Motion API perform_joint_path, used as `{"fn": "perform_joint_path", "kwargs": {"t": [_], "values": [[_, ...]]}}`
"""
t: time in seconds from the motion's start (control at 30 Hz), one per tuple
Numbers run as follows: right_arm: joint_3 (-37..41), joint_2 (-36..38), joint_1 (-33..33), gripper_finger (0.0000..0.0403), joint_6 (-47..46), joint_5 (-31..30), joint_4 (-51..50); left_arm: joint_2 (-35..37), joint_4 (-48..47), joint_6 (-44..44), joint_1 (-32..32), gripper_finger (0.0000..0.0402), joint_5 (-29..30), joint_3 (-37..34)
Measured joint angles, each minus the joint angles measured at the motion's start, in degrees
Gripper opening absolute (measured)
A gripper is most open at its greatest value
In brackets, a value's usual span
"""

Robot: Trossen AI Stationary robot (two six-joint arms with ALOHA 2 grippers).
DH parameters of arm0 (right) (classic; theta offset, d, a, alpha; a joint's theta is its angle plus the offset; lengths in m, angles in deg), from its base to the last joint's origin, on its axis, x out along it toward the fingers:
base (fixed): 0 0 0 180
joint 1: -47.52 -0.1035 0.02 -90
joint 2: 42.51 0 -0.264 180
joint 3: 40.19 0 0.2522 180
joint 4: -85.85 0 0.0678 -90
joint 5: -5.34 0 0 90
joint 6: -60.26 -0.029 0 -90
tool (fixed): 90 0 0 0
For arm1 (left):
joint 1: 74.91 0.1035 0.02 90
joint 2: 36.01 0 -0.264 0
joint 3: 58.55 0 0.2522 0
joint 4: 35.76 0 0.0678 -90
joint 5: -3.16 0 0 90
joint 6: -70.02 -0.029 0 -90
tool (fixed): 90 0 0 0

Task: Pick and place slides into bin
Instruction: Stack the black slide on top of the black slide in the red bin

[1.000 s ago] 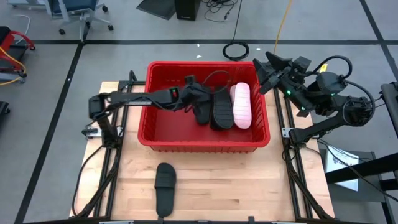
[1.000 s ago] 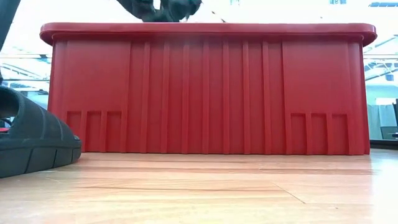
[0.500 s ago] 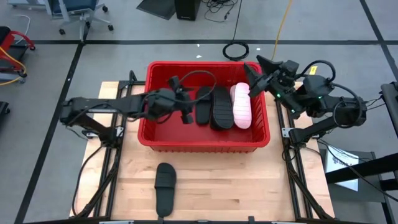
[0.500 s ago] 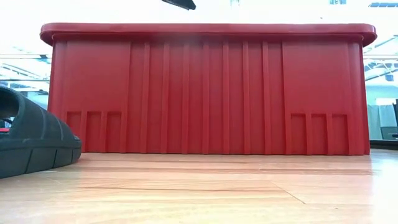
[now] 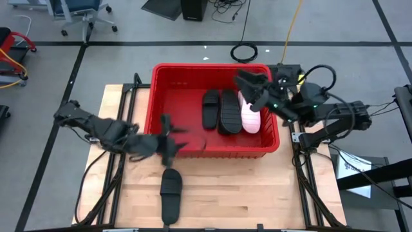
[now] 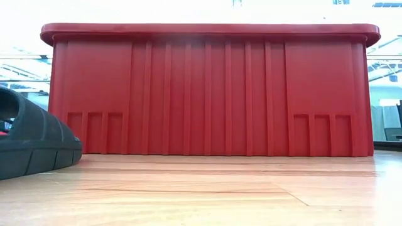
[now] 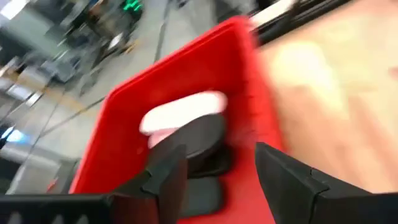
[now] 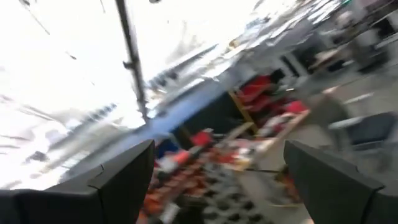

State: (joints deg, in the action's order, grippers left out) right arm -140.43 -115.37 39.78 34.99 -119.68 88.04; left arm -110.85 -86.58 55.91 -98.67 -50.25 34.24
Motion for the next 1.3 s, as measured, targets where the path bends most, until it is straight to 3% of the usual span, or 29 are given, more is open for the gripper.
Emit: {"fn": "perform_joint_path", "kwargs": {"t": [0.3,0.63,0.9,1.17,1.3], "values": [[0.00,-8.81,-2.76,0.0348,-5.66,3.81,17.18,1.51,-10.52,10.54,-22.09,0.0168,9.09,0.00],[0.02,-17.07,-6.95,0.0348,-11.14,3.56,27.96,-2.01,-17.58,27.02,-36.47,0.0161,8.47,0.04],[0.02,-19.12,-7.22,0.0348,-13.12,3.34,29.49,-11.18,-20.17,37.57,-40.74,0.0161,8.36,0.02],[0.03,-17.80,-5.32,0.0348,-13.94,3.85,30.42,-22.51,-20.18,43.53,-39.30,0.0161,7.15,0.02],[0.02,-17.26,-5.07,0.0348,-13.67,8.51,30.85,-27.02,-20.15,45.33,-37.33,0.0161,4.43,0.02]]}}
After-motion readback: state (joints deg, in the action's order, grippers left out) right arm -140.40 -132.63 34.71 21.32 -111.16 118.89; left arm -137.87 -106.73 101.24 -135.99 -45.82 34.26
